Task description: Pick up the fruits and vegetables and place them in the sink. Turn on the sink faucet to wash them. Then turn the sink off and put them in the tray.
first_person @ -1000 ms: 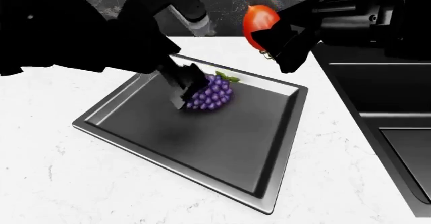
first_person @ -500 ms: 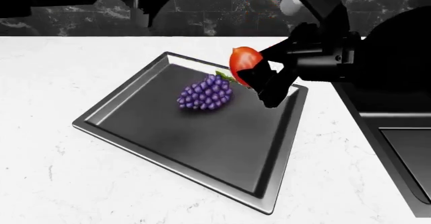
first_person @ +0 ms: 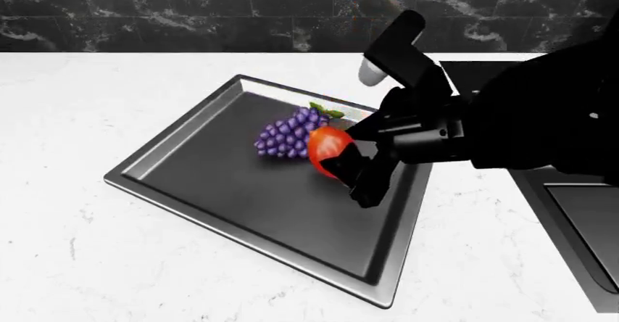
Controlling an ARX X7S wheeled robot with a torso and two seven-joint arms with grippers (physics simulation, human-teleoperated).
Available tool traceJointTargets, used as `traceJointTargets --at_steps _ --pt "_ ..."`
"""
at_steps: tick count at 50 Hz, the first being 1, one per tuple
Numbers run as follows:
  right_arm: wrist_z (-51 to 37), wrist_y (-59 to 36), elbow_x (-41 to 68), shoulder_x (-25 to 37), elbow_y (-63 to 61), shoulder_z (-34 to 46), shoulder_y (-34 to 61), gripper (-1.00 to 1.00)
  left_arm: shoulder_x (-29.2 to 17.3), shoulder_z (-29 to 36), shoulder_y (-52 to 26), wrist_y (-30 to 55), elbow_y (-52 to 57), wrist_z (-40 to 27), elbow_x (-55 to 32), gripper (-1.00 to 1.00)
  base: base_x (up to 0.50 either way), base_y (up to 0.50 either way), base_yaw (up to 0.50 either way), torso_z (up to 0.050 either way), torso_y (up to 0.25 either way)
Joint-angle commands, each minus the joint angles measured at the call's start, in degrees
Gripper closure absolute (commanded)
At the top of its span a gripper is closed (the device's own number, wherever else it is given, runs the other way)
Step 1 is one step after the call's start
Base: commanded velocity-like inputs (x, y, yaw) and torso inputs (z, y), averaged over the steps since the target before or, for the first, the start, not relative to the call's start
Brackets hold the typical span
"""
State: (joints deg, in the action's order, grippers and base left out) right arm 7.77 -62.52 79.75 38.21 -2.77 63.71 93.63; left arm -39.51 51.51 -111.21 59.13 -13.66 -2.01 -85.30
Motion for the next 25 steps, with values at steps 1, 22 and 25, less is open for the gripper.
traceJointTargets --at_steps 1,22,25 --pt "2.5 -0.4 -2.4 -1.2 0.3 2.2 -0.7 1.0 -0.1 -0.3 0.2 -0.3 0.4 -0.3 -0.1 -1.0 0.0 0.0 0.0 0.0 0.0" --pt "2.8 -0.3 -3.2 -1.3 1.2 3.2 -1.3 -1.0 -0.2 -0.1 0.3 0.0 0.6 -0.3 0.2 -1.0 0.0 0.0 0.0 0.0 0.0" --pt "2.6 -0.3 -2.9 -1.2 1.3 2.9 -1.0 -1.0 0.0 -0.1 0.2 0.0 0.6 -0.2 0.3 -1.0 0.0 0.0 0.0 0.0 0.0"
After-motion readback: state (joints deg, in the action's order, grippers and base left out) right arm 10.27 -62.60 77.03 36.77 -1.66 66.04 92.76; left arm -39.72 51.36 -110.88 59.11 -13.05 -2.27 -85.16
